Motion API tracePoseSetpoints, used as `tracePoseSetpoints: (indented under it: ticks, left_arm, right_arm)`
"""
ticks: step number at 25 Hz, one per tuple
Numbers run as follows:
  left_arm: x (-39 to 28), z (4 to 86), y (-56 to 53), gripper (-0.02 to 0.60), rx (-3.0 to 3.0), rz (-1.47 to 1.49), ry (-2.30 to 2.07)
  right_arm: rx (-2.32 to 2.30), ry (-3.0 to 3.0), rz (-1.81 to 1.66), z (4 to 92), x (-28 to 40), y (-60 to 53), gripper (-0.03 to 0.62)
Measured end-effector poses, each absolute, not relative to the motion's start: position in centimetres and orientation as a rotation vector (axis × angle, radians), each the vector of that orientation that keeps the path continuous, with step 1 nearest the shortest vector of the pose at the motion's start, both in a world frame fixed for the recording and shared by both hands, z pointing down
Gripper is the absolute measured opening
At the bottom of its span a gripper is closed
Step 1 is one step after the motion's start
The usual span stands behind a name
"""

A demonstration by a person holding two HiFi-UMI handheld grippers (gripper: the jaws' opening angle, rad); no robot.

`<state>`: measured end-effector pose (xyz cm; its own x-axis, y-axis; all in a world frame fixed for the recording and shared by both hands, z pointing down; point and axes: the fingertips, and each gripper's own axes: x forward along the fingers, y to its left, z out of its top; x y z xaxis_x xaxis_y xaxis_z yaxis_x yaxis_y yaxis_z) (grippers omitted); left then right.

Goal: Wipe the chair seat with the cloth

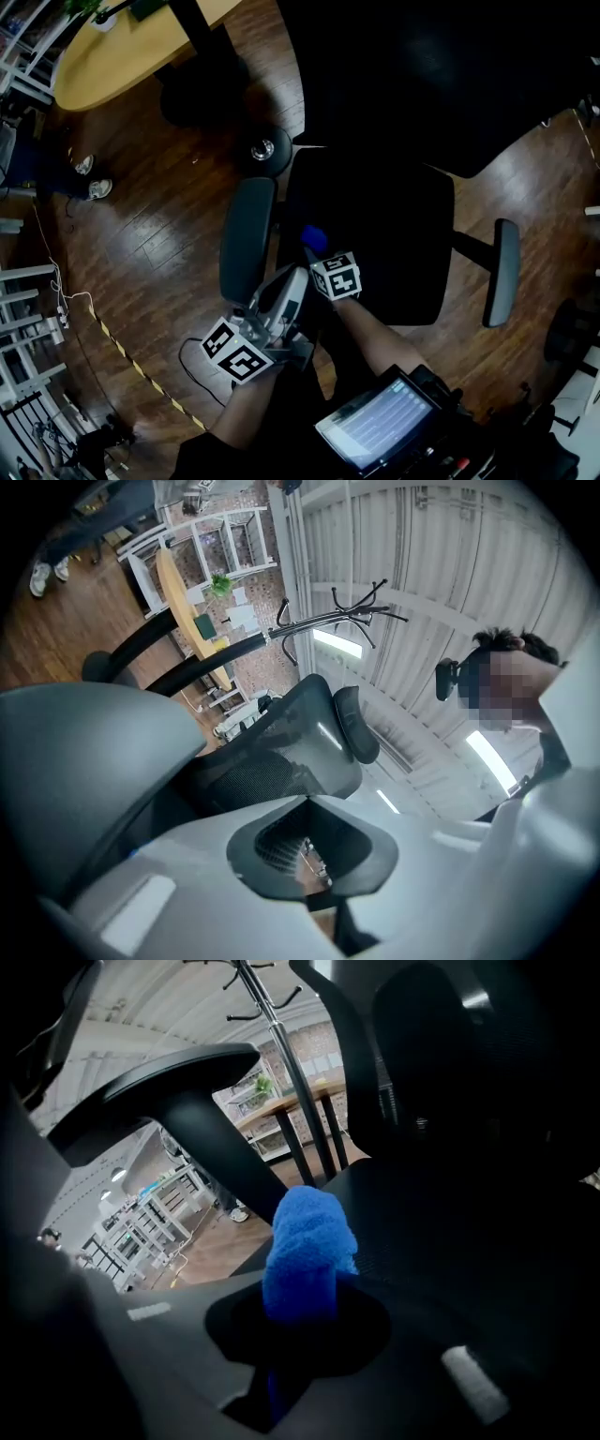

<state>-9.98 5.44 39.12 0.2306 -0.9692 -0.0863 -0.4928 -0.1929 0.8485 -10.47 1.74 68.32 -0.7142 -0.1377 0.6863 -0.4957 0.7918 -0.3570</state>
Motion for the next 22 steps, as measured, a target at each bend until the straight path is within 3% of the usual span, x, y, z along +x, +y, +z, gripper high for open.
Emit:
tracePoseSetpoints:
  ticks: [8,22]
  left_arm:
    - [-8.4,39.3,4.4,-0.006,1.825,-0.830,-1.298]
    - [-1.2,39.8,0.2,-0.006,1.910,-0.729,-1.074]
  right_arm:
    - [0.570,-2.268,0.665,69.5,-5.9,-0.7,0.049]
    - [1.067,-2.010,0.668,68.9,17.6,-8.7,0.049]
